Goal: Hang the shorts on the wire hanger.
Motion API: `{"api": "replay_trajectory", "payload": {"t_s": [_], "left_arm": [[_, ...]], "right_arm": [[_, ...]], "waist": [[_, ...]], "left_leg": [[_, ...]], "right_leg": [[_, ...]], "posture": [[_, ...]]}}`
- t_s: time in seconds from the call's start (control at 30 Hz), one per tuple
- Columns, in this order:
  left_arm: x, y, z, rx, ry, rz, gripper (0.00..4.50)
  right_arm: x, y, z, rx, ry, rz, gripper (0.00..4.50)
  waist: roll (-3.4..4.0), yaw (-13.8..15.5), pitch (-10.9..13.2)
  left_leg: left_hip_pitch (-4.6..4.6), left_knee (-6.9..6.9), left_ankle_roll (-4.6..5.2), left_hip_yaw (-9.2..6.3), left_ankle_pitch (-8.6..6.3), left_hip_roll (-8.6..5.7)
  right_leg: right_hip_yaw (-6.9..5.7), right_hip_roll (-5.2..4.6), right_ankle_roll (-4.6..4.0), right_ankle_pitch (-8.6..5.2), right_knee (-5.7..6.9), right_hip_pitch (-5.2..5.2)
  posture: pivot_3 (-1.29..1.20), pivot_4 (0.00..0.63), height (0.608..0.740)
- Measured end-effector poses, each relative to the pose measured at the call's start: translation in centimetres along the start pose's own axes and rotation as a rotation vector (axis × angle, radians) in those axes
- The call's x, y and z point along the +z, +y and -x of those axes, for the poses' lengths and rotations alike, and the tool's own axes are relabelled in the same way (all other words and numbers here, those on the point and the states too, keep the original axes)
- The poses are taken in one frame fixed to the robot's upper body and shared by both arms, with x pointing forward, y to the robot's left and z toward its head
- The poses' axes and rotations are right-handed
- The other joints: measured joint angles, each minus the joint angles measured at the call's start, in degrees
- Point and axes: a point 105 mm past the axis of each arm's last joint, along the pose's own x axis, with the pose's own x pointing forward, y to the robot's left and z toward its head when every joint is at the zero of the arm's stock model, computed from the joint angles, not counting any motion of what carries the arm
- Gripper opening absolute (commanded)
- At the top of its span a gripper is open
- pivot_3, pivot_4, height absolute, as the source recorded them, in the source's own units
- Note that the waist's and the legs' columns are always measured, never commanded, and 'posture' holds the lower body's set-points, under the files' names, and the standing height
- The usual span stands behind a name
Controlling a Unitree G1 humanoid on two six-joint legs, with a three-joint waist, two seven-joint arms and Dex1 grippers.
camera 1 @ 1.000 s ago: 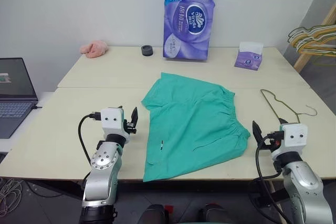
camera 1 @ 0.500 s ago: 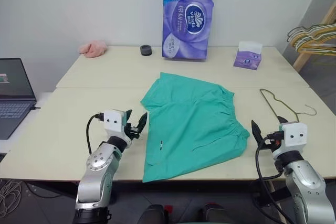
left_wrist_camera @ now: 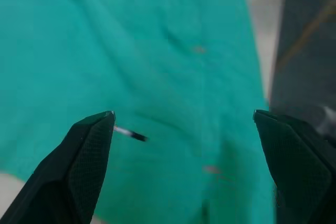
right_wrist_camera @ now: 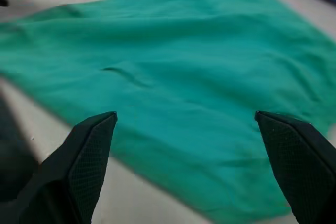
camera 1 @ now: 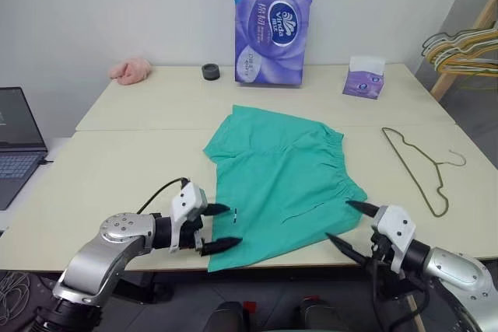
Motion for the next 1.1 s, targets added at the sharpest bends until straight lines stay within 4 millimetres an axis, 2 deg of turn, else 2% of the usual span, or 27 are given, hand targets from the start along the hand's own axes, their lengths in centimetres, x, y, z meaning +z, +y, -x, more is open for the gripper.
{"api": "replay_trajectory", "payload": {"t_s": [0.07,0.2,0.23,0.3,0.53,0.63,0.73,0.93,1.03,1.1], "left_arm": [[-0.1,-0.4,-0.3,-0.054,0.040,-0.023,4.47],[-0.7,-1.0,-1.6,-0.110,0.088,-0.048,4.47],[-1.2,-1.1,-1.8,-0.116,0.106,-0.041,4.47],[-1.6,-0.8,-2.2,-0.104,0.123,-0.053,4.47],[-1.1,0.5,-3.8,-0.001,0.083,-0.100,4.47],[-0.7,0.8,-4.2,0.015,0.052,-0.029,3.88],[-0.8,1.1,-3.9,0.033,0.061,0.000,2.95],[-1.1,1.6,-3.3,0.055,0.081,-0.014,1.09],[-1.2,1.4,-3.2,0.046,0.078,-0.005,0.16],[-1.2,1.4,-3.0,0.032,0.076,0.009,0.04]], "right_arm": [[-0.3,1.0,0.5,0.094,0.058,0.015,4.50],[-0.7,2.0,1.0,0.157,0.076,-0.014,4.50],[-0.9,2.3,1.1,0.167,0.085,-0.024,4.50],[-1.1,2.5,1.3,0.166,0.086,-0.030,4.50],[-1.3,2.5,1.4,0.143,0.067,-0.003,4.50],[-1.7,2.8,1.6,0.146,0.074,-0.016,4.50],[-2.1,2.6,1.7,0.140,0.084,-0.015,4.50],[-1.4,1.6,1.3,0.110,0.074,0.074,4.50],[-1.9,-1.1,1.1,0.033,0.134,0.220,4.50],[-2.1,-2.7,1.2,-0.001,0.174,0.321,4.50]], "waist": [[-0.13,0.11,0.17],[-0.41,0.07,0.36],[-0.41,0.03,0.37],[-0.42,-0.02,0.40],[-0.42,-0.05,0.42],[-0.44,-0.08,0.46],[-0.47,-0.52,0.49],[-0.41,-1.25,0.47],[-0.43,-1.31,0.51],[-0.47,-1.28,0.53]], "left_leg": [[-0.01,-0.02,0.00,-0.01,0.00,0.00],[-0.06,-0.02,-0.16,-0.03,-0.12,0.07],[-0.06,-0.01,-0.18,-0.03,-0.17,0.08],[-0.08,-0.02,-0.21,-0.02,-0.22,0.11],[-0.05,0.04,-0.21,-0.03,-0.24,0.13],[-0.04,0.05,-0.21,-0.03,-0.24,0.14],[-0.04,0.03,-0.21,-0.02,-0.24,0.14],[-0.03,-0.01,-0.27,-0.03,-0.27,0.15],[-0.01,0.04,-0.26,0.07,-0.27,0.15],[0.00,0.04,-0.26,0.06,-0.27,0.15]], "right_leg": [[-0.01,0.00,0.01,0.00,-0.08,0.00],[-0.04,0.02,0.10,-0.02,-0.09,-0.01],[-0.05,0.02,0.35,0.06,-0.09,-0.02],[-0.05,0.04,0.37,0.06,-0.09,-0.06],[-0.05,0.04,0.41,0.05,-0.10,-0.02],[-0.05,0.04,0.37,0.03,-0.10,-0.01],[-0.06,0.04,0.40,0.05,-0.10,0.00],[-0.08,0.05,0.40,0.04,-0.10,0.00],[-0.01,0.05,0.47,0.09,-0.10,0.00],[-0.03,0.05,0.47,0.09,-0.10,0.00]], "posture": [[-0.07,0.066,0.740],[-0.09,0.068,0.740],[-0.09,0.070,0.740],[-0.09,0.069,0.740],[-0.10,0.077,0.740],[-0.10,0.081,0.740],[-0.10,0.080,0.740],[-0.10,0.080,0.740],[-0.10,0.080,0.740],[-0.10,0.074,0.740]]}}
